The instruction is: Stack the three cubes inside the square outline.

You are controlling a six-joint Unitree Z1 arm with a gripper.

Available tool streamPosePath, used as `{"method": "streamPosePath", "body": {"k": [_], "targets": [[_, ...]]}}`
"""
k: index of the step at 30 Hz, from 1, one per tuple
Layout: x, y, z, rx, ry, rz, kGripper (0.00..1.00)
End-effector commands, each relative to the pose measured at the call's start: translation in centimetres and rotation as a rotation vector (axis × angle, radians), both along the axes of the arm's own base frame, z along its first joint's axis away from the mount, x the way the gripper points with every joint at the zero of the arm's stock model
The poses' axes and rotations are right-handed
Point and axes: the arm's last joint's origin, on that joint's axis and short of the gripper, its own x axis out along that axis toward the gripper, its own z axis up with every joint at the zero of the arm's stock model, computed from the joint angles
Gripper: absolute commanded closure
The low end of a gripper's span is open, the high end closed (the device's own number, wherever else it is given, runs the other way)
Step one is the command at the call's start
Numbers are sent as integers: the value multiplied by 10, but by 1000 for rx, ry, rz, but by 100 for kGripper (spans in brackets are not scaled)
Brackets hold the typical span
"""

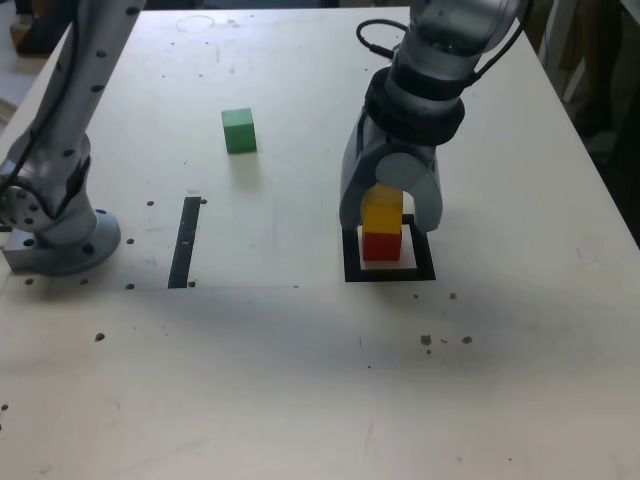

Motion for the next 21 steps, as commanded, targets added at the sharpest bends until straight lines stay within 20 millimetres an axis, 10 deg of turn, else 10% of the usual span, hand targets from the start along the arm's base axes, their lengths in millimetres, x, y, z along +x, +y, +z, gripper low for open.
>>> {"method": "streamPosePath", "body": {"k": [1,21], "targets": [[-4,1,7,3,-14,1,1],[-104,59,67,121,-29,86,0]]}}
